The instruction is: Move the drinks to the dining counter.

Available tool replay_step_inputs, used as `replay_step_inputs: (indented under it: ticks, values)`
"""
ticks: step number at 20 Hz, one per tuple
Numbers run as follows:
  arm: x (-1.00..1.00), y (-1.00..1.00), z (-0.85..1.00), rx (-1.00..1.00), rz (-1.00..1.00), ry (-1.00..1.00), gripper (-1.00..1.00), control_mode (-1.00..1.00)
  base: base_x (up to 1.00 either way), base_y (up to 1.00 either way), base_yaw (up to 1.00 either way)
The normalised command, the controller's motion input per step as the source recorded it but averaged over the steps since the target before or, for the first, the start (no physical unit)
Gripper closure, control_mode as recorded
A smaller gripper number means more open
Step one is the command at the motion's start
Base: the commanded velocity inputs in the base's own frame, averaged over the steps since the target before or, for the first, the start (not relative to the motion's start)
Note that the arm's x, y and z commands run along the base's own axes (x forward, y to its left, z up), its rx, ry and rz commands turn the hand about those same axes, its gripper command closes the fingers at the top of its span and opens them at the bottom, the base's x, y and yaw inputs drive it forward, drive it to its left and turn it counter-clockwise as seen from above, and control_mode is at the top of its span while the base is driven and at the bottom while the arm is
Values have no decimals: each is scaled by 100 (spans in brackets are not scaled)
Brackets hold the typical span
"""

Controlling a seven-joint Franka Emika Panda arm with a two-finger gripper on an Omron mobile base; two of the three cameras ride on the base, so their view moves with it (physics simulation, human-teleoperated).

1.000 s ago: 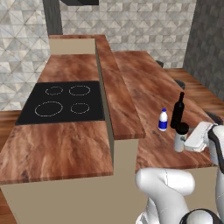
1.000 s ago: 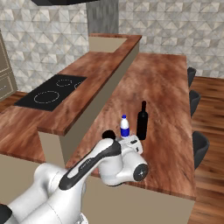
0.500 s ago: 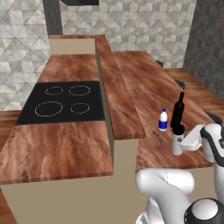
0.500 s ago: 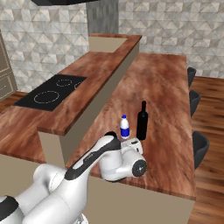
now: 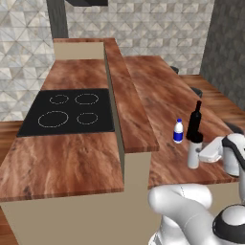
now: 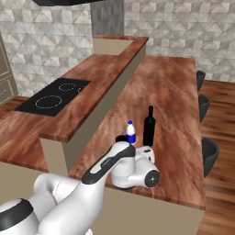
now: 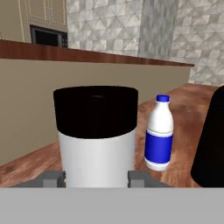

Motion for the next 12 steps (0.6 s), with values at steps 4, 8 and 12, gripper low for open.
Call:
replay_step_inputs:
  ticks: [4,8,12]
  values:
    - [0,0,-24,2,0,-1,100,-100,0,0,0]
    - [0,0,-24,0,0,0,100,-100,0,0,0]
    - [0,1,-24,0,0,-3,-100,-100,0,0,0]
